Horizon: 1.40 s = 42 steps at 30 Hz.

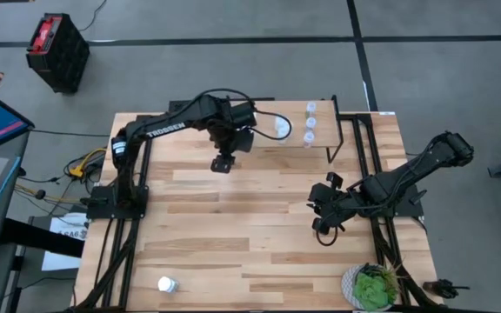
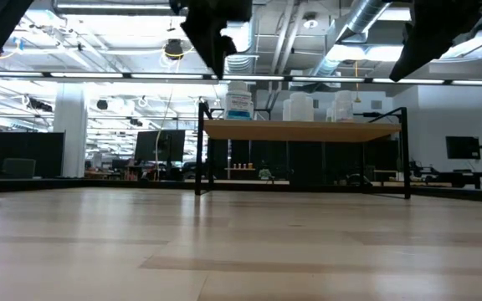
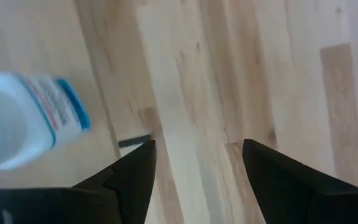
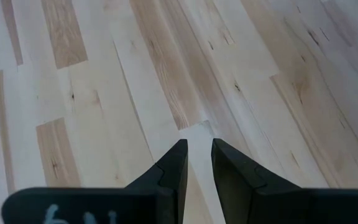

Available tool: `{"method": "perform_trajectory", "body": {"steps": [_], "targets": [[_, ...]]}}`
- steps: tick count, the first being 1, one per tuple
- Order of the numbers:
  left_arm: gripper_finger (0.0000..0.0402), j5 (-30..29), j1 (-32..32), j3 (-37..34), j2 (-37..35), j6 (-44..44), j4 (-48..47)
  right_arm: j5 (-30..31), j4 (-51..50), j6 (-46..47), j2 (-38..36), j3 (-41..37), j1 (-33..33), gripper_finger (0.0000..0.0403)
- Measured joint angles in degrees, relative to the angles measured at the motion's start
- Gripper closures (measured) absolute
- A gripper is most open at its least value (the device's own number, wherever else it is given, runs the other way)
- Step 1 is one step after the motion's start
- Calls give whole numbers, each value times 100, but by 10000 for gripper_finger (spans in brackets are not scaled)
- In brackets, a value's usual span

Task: Pick and place medicine bottles onto shelf by color
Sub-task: Put the top opaque medicine bottle onto the left side of the shelf

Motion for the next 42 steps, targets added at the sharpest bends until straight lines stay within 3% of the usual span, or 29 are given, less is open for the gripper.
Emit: {"method": "perform_trajectory", "body": {"steps": [8, 17, 29, 42], "targets": [[175, -20, 121, -580, -6, 244, 697, 0, -2, -4, 1, 0, 0, 306], [175, -601, 264, -770, 2, 647, 1647, 0, -1, -4, 0, 0, 0, 306], [175, -771, 700, -770, 52, 818, 2024, 0, -2, -4, 1, 0, 0, 306], [175, -755, 717, -770, 52, 868, 2301, 0, -2, -4, 0, 0, 0, 306]]}}
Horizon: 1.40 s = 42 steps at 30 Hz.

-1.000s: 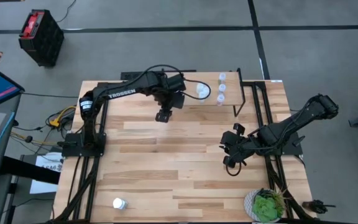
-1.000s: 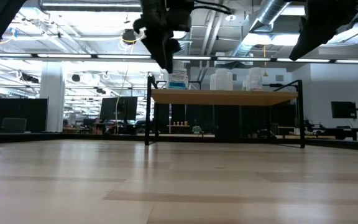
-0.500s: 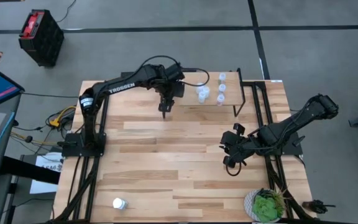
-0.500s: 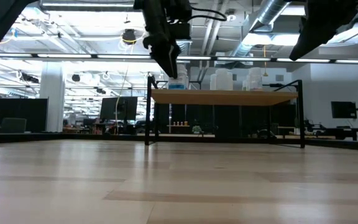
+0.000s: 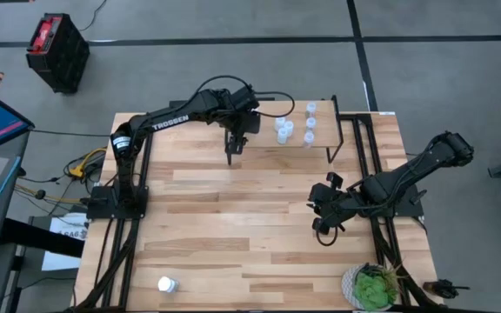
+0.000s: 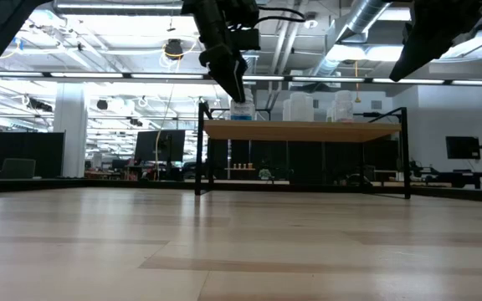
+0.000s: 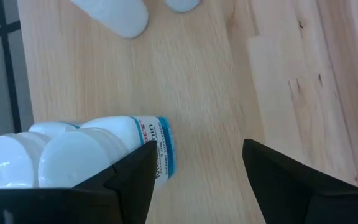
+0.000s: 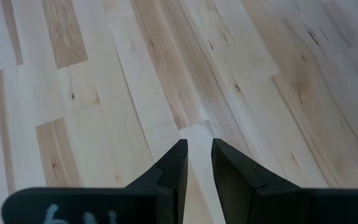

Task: Pick and place medicine bottles onto shelf by color
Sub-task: Put the top opaque medicine bottle onto the left side of the shelf, then put the opaque medicine bottle onto the left side of the shelf

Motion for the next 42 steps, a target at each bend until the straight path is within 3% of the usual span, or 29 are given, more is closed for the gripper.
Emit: {"method": "perform_trajectory", "body": {"steps": [33, 42], "targets": [[175, 3, -20, 2, 0, -72, 46, -2, 0, 158, 0, 0, 0, 306], [175, -45, -326, 4, -11, -113, 91, -2, -4, 155, 0, 0, 0, 306]]}}
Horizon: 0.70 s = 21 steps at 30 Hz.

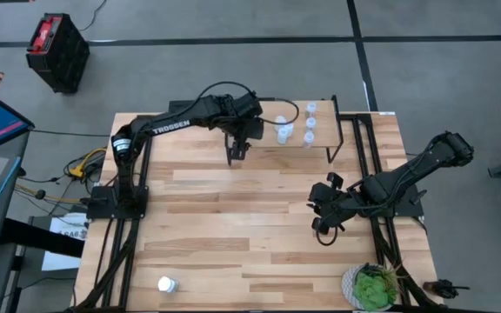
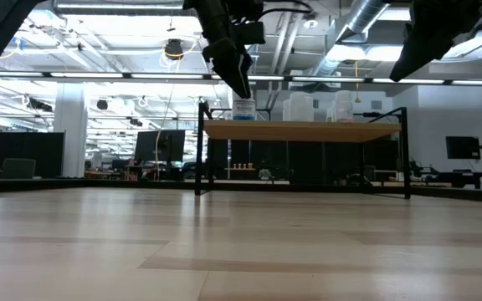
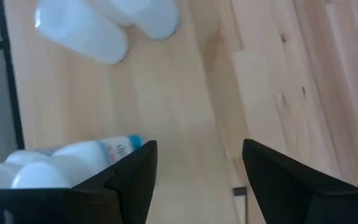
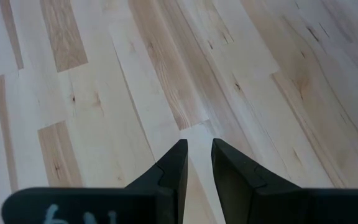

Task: Pick and place medicine bottles onto shelf by color
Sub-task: Put the opaque medicine bottle onto the left side of the shelf

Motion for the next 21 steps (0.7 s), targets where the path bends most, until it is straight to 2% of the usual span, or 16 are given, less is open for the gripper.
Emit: {"method": "perform_trajectory", "body": {"steps": [3, 8, 13, 21], "targets": [[175, -291, -221, 13, -2, -29, -146, 0, 0, 0, 0, 0, 0, 306], [175, -896, -664, 129, -22, -594, -1040, -24, -9, -4, 0, 0, 0, 306], [175, -827, -1089, 127, -22, -1279, -2211, -161, -9, -9, 1, 0, 0, 306], [175, -787, -1614, 114, -20, -2799, -2965, -160, -6, -9, 1, 0, 0, 306]]}}
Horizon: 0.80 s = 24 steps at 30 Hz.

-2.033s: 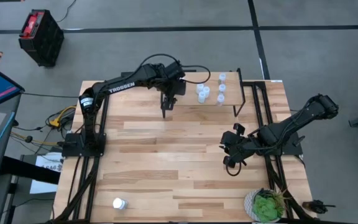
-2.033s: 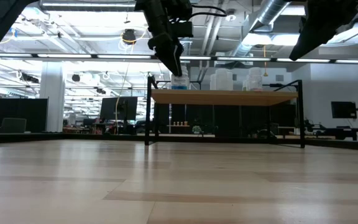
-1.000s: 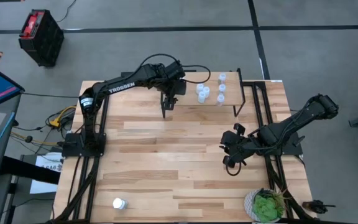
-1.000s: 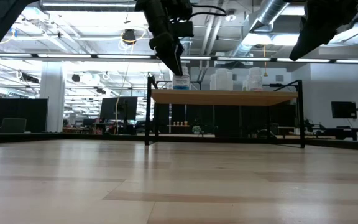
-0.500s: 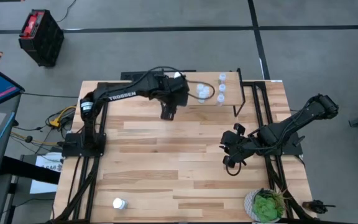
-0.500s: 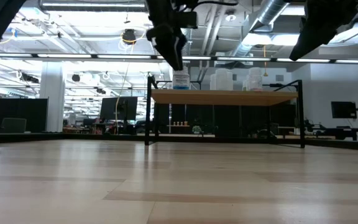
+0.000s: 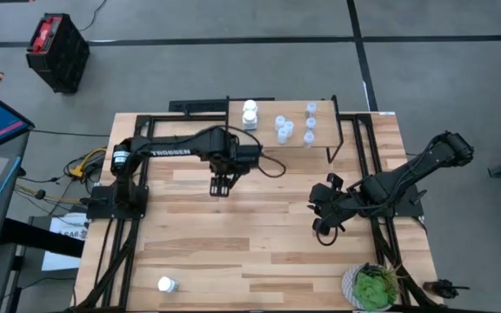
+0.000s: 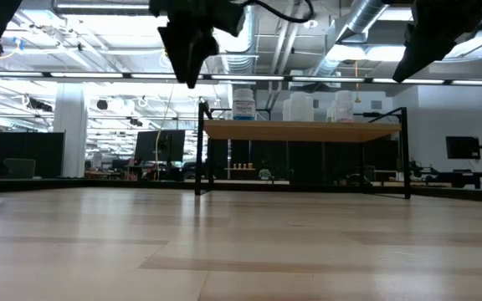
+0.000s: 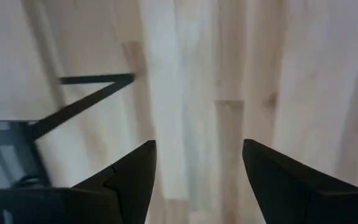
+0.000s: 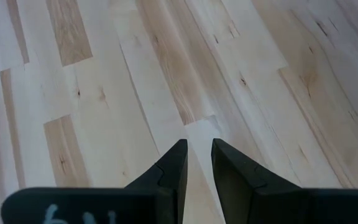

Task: Pick and place medicine bottles onto shelf by color
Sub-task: Put the opaque medicine bottle onto the left side of the shelf

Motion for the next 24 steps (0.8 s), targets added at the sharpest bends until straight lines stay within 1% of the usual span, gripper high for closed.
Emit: {"method": "perform_trajectory", "body": {"steps": [4, 9, 11, 21, 24], "targets": [[175, 463, -267, -29, -2, -427, 21, 0, 1, 1, 0, 0, 0, 306], [175, 1165, -752, -29, -90, -561, 20, 2, 3, 3, 0, 0, 0, 306], [175, 1309, -997, -29, -155, -641, 22, 2, 10, 3, -1, 0, 0, 306], [175, 1267, -2494, -29, -225, -1728, 23, 4, 22, 5, 1, 0, 0, 306], [175, 1122, -2943, -29, -225, -2330, 22, 4, 32, 7, 1, 0, 0, 306]]}}
